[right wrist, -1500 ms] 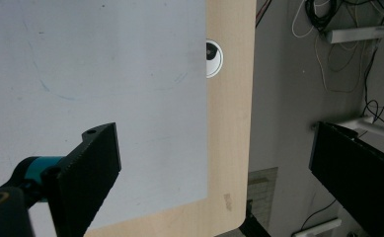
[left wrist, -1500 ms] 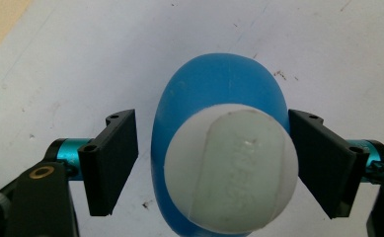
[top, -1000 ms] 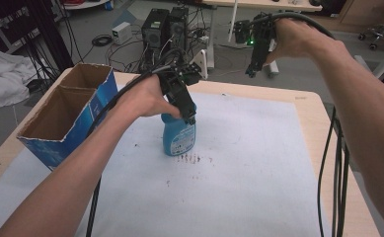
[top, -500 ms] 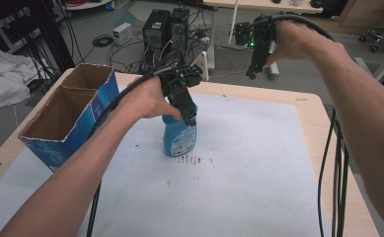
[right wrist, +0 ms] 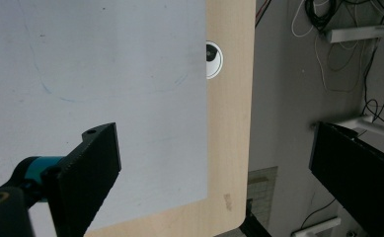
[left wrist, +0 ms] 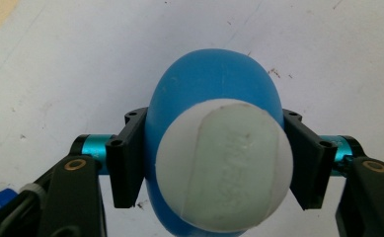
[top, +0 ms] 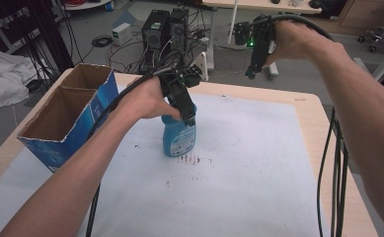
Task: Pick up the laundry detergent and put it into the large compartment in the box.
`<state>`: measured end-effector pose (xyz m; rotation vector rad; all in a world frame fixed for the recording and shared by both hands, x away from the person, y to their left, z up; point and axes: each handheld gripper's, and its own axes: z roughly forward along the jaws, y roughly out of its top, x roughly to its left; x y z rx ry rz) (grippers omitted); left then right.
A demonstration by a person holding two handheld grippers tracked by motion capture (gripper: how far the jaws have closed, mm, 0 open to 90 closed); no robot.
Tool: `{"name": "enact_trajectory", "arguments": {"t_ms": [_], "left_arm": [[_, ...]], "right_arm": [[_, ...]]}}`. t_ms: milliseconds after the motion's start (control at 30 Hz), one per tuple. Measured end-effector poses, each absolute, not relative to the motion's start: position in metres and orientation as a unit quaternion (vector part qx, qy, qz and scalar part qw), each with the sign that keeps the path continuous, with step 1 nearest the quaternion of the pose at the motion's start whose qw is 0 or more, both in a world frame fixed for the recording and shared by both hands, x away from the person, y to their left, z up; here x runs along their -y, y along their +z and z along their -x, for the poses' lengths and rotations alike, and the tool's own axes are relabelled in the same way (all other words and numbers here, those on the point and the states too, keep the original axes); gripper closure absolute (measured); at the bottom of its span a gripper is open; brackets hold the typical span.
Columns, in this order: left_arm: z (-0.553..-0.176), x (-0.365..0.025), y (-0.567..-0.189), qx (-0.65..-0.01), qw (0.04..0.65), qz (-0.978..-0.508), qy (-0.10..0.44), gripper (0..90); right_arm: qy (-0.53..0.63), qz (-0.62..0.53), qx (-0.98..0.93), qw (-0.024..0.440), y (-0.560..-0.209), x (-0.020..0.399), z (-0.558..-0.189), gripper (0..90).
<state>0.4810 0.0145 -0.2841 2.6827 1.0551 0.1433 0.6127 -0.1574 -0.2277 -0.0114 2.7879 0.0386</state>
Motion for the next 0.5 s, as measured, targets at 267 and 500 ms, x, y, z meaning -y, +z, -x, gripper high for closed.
{"name": "enact_trajectory", "arguments": {"t_ms": [267, 500], "left_arm": [[-0.4809, -0.0146, -0.2837, -0.356, 0.126, -0.924, 0.053, 37.6], [-0.4812, -0.0146, -0.2835, -0.355, 0.126, -0.925, 0.054, 38.1]], "right_arm": [[0.014, 0.010, -0.984, 0.176, -0.2271, 0.1560, -0.6118, 4.7], [0.011, 0.005, -0.984, 0.177, -0.2257, 0.1576, -0.6109, 4.7]]}}
